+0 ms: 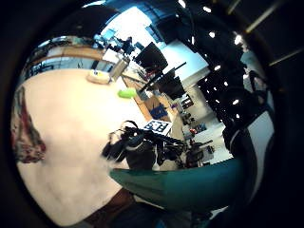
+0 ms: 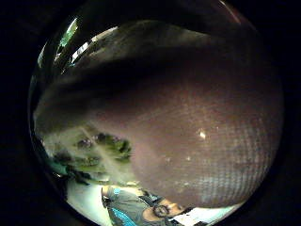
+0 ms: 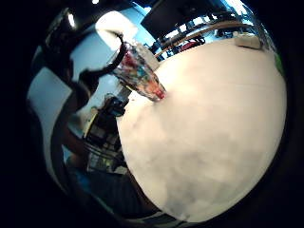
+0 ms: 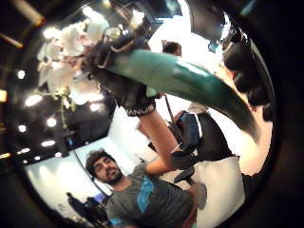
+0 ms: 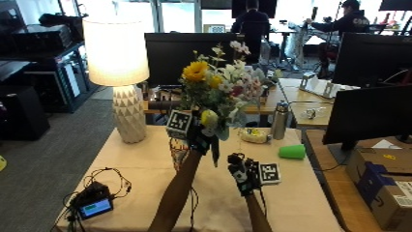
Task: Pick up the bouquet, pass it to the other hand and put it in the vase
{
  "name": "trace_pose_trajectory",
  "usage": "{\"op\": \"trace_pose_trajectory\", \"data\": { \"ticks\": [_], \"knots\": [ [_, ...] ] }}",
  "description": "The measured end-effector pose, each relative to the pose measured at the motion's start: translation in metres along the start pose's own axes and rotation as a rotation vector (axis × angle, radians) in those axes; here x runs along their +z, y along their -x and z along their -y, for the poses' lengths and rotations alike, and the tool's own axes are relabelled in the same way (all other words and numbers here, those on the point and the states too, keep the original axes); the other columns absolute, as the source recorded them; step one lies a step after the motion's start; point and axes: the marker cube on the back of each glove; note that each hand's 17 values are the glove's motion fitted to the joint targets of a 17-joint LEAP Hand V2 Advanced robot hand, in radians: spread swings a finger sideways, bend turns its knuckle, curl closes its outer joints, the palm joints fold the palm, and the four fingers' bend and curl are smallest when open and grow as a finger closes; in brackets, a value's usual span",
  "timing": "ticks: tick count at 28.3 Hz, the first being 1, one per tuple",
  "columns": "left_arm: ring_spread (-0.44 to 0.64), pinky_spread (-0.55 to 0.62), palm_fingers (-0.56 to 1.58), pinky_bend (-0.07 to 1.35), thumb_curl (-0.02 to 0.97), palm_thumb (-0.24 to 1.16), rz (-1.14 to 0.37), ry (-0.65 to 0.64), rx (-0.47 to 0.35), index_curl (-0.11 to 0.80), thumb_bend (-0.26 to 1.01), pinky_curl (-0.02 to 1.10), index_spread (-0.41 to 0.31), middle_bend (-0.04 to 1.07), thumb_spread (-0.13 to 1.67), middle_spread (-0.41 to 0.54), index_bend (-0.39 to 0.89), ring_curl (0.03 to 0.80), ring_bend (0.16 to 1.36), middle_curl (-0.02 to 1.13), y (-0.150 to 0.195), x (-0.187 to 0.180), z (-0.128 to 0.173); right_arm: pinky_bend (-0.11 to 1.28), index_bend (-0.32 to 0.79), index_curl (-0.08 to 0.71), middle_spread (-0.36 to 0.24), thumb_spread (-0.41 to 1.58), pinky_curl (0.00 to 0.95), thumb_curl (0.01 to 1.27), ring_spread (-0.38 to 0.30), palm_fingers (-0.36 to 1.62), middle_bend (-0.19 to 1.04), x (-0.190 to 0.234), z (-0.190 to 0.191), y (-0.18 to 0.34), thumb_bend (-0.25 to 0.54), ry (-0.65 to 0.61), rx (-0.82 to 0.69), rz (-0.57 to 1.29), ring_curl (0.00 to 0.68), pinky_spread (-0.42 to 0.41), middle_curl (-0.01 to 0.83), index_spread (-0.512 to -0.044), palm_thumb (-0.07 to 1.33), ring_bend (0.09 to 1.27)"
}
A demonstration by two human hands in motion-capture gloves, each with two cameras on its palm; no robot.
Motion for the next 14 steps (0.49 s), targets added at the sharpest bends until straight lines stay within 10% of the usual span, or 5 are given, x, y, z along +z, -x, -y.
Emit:
{"op": "trace_pose_trajectory", "data": {
  "ticks": [9, 14],
  "knots": [
    [-0.36, -0.38, 1.34, 0.58, 0.663, 0.93, 0.2, -0.204, 0.244, 0.415, -0.03, 0.45, -0.321, 0.54, 0.2, -0.328, 0.31, 0.443, 0.77, 0.52, -0.055, -0.118, 0.04, 0.62, 0.14, 0.415, -0.156, 0.99, 0.422, 0.54, -0.143, 0.81, 0.48, -0.035, -0.008, 0.0, -0.029, -0.08, 0.04, 0.068, 0.421, -0.003, 0.499, -0.298, 0.8, 0.63],
    [-0.36, -0.39, 1.33, 0.59, 0.683, 0.93, 0.136, -0.272, 0.076, 0.438, -0.03, 0.45, -0.328, 0.54, 0.17, -0.331, 0.3, 0.45, 0.77, 0.53, -0.048, -0.153, 0.045, 0.57, 0.13, 0.39, -0.153, 1.03, 0.386, 0.53, -0.136, 0.85, 0.44, -0.031, -0.005, 0.004, -0.025, -0.077, 0.01, 0.062, 0.384, 0.056, 0.475, -0.299, 0.79, 0.57]
  ]
}}
